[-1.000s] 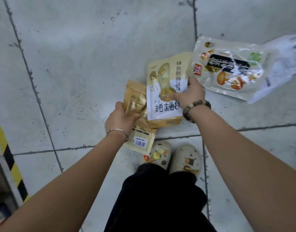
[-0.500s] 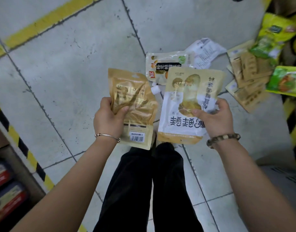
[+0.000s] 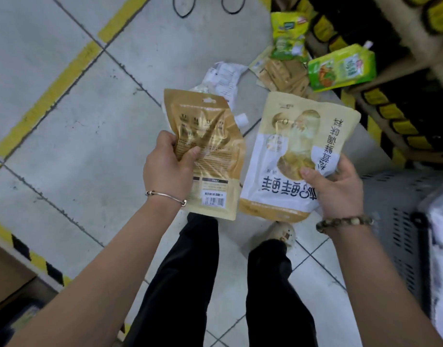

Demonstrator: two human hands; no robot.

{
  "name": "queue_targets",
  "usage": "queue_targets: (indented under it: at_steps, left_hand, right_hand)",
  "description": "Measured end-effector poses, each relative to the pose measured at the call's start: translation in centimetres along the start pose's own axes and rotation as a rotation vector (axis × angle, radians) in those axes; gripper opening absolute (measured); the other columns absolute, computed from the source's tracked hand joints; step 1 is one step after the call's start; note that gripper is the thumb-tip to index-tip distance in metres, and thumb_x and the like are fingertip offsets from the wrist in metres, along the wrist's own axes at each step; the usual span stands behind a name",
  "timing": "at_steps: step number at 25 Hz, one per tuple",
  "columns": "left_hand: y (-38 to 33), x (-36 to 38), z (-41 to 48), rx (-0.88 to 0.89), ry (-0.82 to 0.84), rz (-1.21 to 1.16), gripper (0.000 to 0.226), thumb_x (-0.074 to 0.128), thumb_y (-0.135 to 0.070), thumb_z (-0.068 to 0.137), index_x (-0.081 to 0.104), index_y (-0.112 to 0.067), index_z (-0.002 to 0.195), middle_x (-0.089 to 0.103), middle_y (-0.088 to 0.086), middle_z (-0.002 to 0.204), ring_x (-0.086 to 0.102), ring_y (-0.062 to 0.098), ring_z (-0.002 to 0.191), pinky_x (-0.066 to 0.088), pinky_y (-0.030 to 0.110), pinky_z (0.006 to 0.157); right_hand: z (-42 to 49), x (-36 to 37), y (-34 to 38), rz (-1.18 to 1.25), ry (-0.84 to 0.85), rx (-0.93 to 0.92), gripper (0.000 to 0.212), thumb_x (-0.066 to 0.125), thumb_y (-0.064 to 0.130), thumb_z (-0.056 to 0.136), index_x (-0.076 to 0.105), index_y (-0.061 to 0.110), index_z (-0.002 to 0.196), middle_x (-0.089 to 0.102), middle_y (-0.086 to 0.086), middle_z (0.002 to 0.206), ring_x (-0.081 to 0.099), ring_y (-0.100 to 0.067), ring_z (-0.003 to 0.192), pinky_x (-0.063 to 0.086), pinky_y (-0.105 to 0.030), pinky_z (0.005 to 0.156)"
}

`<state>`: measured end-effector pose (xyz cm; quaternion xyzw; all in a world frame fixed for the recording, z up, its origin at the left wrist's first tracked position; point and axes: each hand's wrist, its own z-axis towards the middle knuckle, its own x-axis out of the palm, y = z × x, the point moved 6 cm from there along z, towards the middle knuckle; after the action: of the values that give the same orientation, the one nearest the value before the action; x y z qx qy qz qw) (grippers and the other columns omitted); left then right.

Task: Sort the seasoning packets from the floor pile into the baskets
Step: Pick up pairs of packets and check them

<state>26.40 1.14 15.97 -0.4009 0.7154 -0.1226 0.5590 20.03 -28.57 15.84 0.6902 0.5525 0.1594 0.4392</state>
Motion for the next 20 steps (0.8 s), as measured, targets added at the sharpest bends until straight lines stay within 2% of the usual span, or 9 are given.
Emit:
queue_targets:
  at_steps: [4,7,9,11,12,14,17,20]
  left_hand:
    - [-5.4,3.6,-3.7,0.074,0.053,-0.011,0.028,0.067,-0.027,0.081,0.041,-0.019,0.087,0.045,-0.016,0.065,0.045,0.022,0.067,0.022,0.025,0.055]
    - [-9.3,7.0,-6.7,0.142,0.078,0.024,0.026,0.068,-0.028,0.080,0.047,-0.016,0.091,0.049,-0.009,0.073,0.046,0.021,0.074,0.026,0.027,0.061]
    - [-12.7,10.3,-10.2,0.230,0.143,0.022,0.027,0.068,-0.027,0.080,0.045,-0.017,0.090,0.046,-0.013,0.069,0.045,0.020,0.072,0.021,0.024,0.057]
    - [-15.9,13.1,-13.8,0.314,0.178,0.041,0.030,0.069,-0.027,0.081,0.041,-0.017,0.087,0.042,-0.017,0.066,0.043,0.022,0.068,0.018,0.026,0.054]
    - [-17.5,14.5,-15.6,0.354,0.193,0.054,0.031,0.069,-0.026,0.081,0.040,-0.016,0.086,0.041,-0.017,0.065,0.041,0.022,0.066,0.016,0.027,0.053]
    - [-20.2,17.7,-19.6,0.418,0.238,0.066,0.032,0.069,-0.025,0.081,0.039,-0.015,0.085,0.040,-0.016,0.063,0.038,0.019,0.059,0.015,0.029,0.051]
    - [-23.4,22.8,-25.0,0.464,0.299,0.122,0.032,0.068,-0.027,0.082,0.039,-0.016,0.086,0.042,-0.016,0.063,0.039,0.013,0.055,0.018,0.029,0.049]
    - [-26.3,27.7,-30.4,0.520,0.378,0.187,0.031,0.067,-0.028,0.083,0.039,-0.016,0.088,0.041,-0.014,0.063,0.041,0.024,0.063,0.019,0.032,0.055]
  right_hand:
    - [-2.1,-8.0,-0.8,0.100,-0.081,-0.020,0.044,0.073,0.002,0.073,0.067,0.040,0.096,0.072,0.012,0.095,0.068,-0.013,0.091,0.054,-0.043,0.082]
    - [-3.3,-14.0,-2.6,0.121,-0.151,-0.032,0.044,0.074,0.002,0.073,0.064,0.030,0.106,0.071,0.005,0.104,0.067,-0.018,0.097,0.053,-0.041,0.083]
    - [-5.1,-19.5,-3.8,0.167,-0.259,-0.038,0.044,0.074,0.001,0.073,0.063,0.031,0.105,0.071,0.011,0.101,0.067,-0.011,0.094,0.054,-0.029,0.078]
    - [-7.0,-24.4,-5.3,0.206,-0.352,-0.028,0.044,0.073,0.002,0.074,0.062,0.032,0.104,0.070,0.023,0.090,0.066,0.002,0.085,0.052,-0.015,0.069]
    - [-7.9,-26.8,-6.3,0.228,-0.403,-0.013,0.043,0.073,0.002,0.074,0.061,0.031,0.104,0.069,0.025,0.084,0.065,0.005,0.079,0.051,-0.012,0.065]
    - [-10.0,-31.9,-8.5,0.273,-0.507,0.026,0.043,0.074,0.005,0.074,0.061,0.032,0.106,0.067,0.023,0.084,0.064,0.003,0.076,0.053,-0.015,0.064]
    - [-12.3,-38.3,-12.1,0.300,-0.588,0.062,0.045,0.074,0.008,0.075,0.059,0.029,0.112,0.064,0.008,0.093,0.055,-0.006,0.071,0.050,-0.019,0.066]
    - [-14.5,-44.3,-16.0,0.310,-0.668,0.134,0.051,0.075,0.014,0.075,0.057,0.015,0.123,0.058,0.004,0.094,0.048,-0.011,0.076,0.044,-0.029,0.070]
